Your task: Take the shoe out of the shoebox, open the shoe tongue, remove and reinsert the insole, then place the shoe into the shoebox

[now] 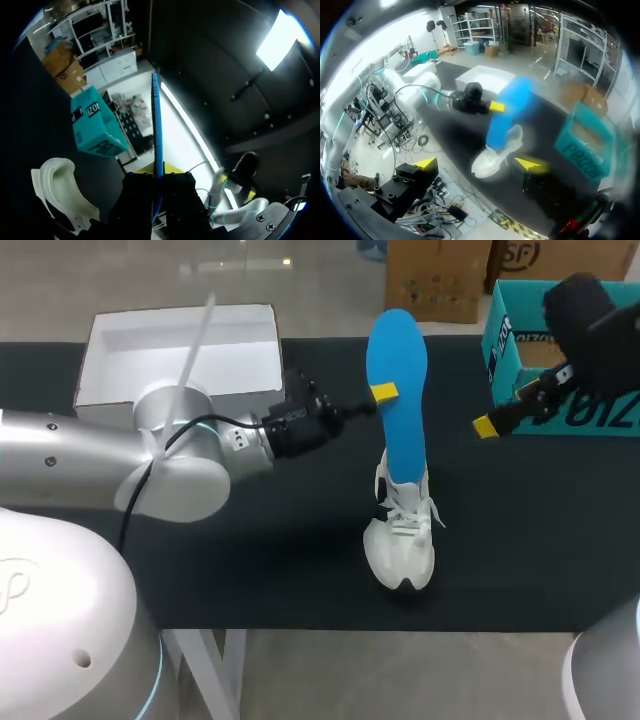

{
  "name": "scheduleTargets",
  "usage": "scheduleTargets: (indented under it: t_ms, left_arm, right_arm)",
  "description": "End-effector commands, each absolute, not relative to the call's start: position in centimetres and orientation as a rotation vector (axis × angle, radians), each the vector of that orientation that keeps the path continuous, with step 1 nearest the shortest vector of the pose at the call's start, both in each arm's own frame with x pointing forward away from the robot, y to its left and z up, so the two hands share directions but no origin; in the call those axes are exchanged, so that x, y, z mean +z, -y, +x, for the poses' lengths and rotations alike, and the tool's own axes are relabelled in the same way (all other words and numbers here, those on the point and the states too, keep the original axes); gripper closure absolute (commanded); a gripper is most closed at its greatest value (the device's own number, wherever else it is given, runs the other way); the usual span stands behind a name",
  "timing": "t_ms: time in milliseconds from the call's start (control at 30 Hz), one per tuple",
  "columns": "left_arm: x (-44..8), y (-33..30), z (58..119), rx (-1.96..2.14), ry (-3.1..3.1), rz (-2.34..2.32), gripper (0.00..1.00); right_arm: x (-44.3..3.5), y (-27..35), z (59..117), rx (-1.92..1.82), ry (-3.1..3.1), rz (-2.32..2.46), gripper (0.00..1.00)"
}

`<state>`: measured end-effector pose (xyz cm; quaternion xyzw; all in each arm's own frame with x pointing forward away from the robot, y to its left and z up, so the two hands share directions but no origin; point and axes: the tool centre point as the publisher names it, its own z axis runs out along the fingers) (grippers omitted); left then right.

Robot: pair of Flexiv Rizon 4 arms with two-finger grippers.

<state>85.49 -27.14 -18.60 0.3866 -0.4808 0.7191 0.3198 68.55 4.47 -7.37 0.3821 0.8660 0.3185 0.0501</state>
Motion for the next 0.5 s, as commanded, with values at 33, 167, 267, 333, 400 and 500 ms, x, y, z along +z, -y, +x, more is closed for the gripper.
scheduleTargets:
  t_ms: [33, 167, 267, 333, 400, 500]
  left_arm:
    - [-18.9, 27.1, 85.6, 1.889, 1.260, 1.003, 1.00]
    - [-18.9, 27.1, 85.6, 1.889, 1.260, 1.003, 1.00]
    - [-18.9, 27.1, 85.6, 1.889, 1.260, 1.003, 1.00]
    - [-18.9, 27.1, 85.6, 1.889, 1.260, 1.003, 1.00]
    - [-18.9, 27.1, 85.6, 1.889, 1.260, 1.003, 1.00]
    - [-18.9, 27.1, 85.6, 1.889, 1.260, 1.003, 1.00]
  right_arm:
    - [-7.6, -7.2, 69.2, 0.944, -2.670, 1.142, 0.00]
    - [-7.6, -8.9, 68.8, 0.962, -2.695, 1.103, 0.00]
    - [-7.7, -9.9, 68.5, 0.945, -2.709, 1.097, 0.00]
    - [-7.6, -10.2, 68.3, 0.906, -2.693, 1.118, 0.00]
    - [-7.4, -10.5, 67.9, 0.860, -2.672, 1.123, 0.00]
    - [-7.0, -10.8, 67.4, 0.835, -2.638, 1.145, 0.00]
